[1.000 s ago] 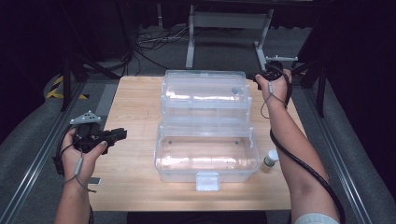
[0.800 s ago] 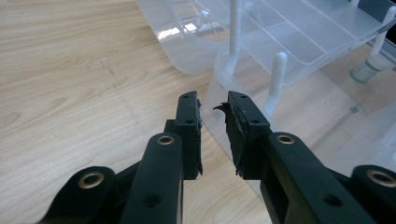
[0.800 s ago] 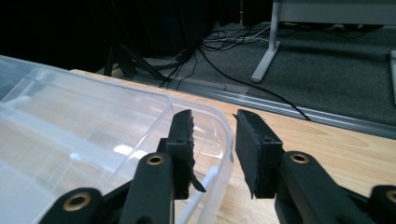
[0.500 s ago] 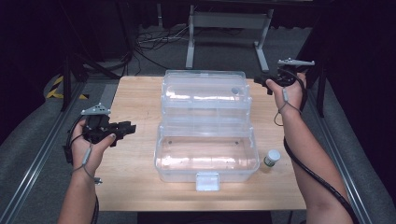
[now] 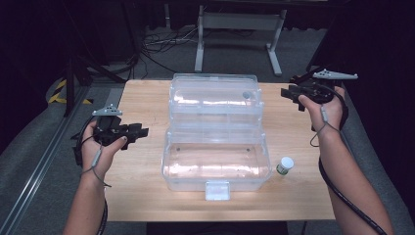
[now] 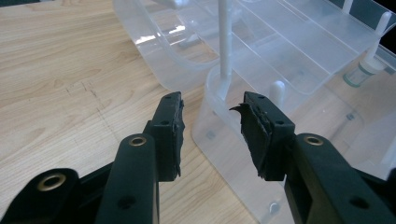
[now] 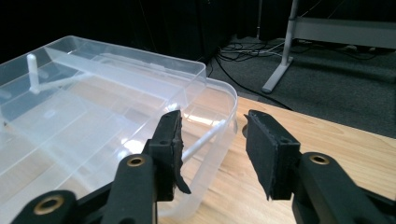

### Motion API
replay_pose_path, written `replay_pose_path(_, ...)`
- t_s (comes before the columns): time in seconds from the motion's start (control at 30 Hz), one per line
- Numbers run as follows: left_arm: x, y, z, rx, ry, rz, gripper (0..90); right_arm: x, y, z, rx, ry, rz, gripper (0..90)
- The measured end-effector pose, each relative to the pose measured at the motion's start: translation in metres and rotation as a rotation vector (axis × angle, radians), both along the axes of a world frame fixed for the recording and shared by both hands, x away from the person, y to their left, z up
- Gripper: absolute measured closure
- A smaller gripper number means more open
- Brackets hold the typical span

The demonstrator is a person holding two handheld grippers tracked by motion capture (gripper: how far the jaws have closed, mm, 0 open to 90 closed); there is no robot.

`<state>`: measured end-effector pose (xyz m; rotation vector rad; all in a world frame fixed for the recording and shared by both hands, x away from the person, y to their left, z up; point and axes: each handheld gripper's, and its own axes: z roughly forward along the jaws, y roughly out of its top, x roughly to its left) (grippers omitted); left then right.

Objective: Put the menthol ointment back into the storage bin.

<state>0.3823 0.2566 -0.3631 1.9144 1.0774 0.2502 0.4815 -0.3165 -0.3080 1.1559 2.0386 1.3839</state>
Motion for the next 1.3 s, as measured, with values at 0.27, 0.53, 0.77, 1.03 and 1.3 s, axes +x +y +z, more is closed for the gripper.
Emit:
replay_pose_path(0.27, -0.001, 0.001, 0.000, 0.007, 0.004, -0.005, 57.9, -0.022, -0.011, 0.003, -0.030, -0.001, 0.041, 55.7)
replay_pose_path(0.53, -0.002, 0.000, 0.001, 0.009, 0.002, -0.014, 57.1, -0.051, -0.017, -0.004, -0.018, -0.014, 0.094, 55.5)
replay_pose_path(0.77, -0.002, -0.003, 0.002, 0.016, 0.001, -0.025, 57.1, -0.071, -0.018, -0.013, -0.011, -0.015, 0.129, 55.3)
replay_pose_path(1.03, -0.001, -0.004, 0.002, 0.023, 0.002, -0.032, 57.0, -0.086, -0.033, -0.028, 0.049, -0.033, 0.112, 56.0)
replay_pose_path(1.3, -0.001, -0.006, 0.001, 0.027, 0.002, -0.038, 57.0, -0.091, -0.041, -0.037, 0.015, 0.013, 0.104, 55.3)
